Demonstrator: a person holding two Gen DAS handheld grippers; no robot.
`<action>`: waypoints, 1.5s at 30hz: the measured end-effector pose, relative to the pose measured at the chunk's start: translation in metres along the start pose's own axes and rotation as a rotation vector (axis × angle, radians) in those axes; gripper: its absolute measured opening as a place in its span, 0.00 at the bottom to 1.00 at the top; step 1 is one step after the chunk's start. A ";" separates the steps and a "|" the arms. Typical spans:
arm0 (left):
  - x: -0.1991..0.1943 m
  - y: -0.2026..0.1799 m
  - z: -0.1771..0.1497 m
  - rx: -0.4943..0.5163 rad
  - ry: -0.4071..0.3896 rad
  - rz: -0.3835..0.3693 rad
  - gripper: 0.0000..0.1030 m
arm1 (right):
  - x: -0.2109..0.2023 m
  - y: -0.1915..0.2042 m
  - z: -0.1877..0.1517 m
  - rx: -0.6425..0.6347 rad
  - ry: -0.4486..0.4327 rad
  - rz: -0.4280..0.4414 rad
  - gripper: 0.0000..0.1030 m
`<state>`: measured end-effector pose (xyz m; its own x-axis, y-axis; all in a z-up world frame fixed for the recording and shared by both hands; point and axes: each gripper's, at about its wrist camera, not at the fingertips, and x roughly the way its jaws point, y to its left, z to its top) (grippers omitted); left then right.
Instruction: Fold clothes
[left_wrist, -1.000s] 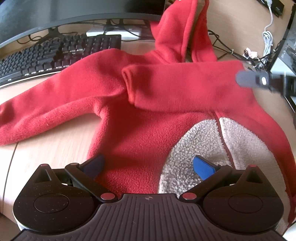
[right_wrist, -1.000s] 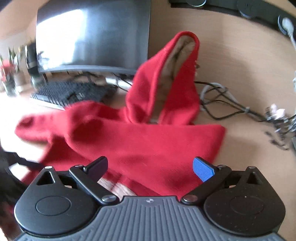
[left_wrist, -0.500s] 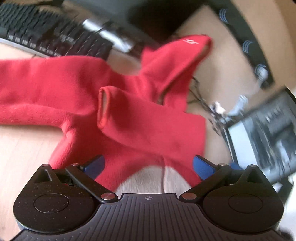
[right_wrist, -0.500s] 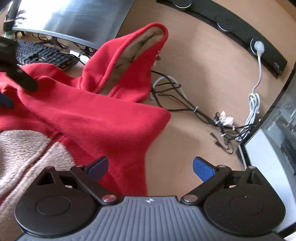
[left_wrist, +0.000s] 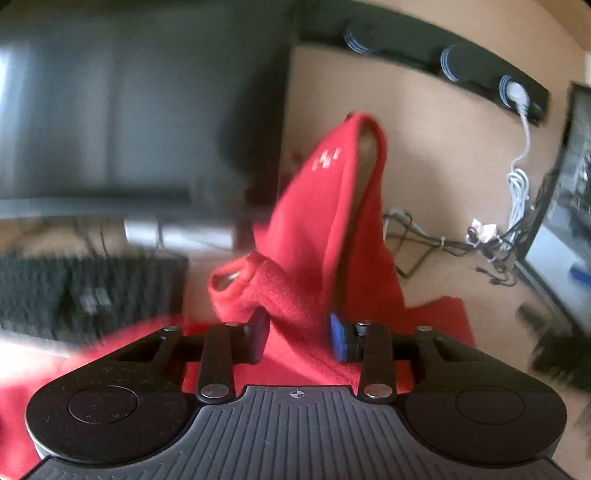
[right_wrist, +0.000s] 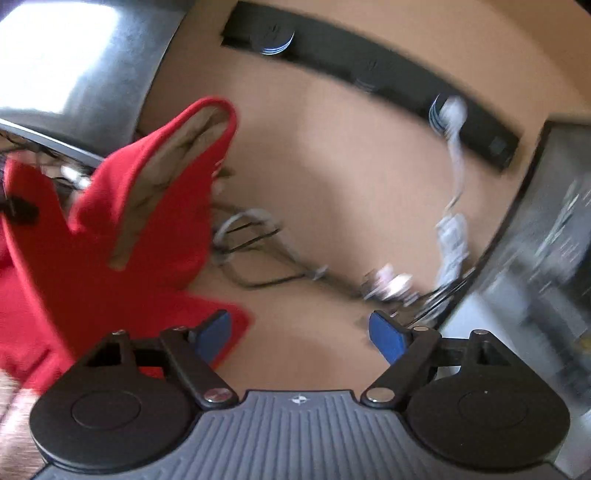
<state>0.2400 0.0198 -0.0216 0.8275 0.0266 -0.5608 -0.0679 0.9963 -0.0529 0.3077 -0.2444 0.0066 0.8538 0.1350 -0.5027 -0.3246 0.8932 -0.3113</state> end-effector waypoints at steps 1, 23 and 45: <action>0.006 0.002 -0.007 0.006 0.026 0.022 0.37 | 0.001 0.001 -0.002 0.012 0.016 0.027 0.80; -0.069 0.145 -0.087 -0.684 0.212 -0.007 0.81 | -0.045 0.061 -0.027 0.037 0.131 0.214 0.79; -0.019 0.160 -0.054 -0.548 0.030 0.408 0.25 | -0.056 0.003 -0.044 0.159 0.156 0.125 0.79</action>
<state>0.1833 0.1745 -0.0641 0.6607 0.3809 -0.6468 -0.6498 0.7216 -0.2388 0.2411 -0.2677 -0.0020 0.7337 0.1922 -0.6517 -0.3456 0.9314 -0.1144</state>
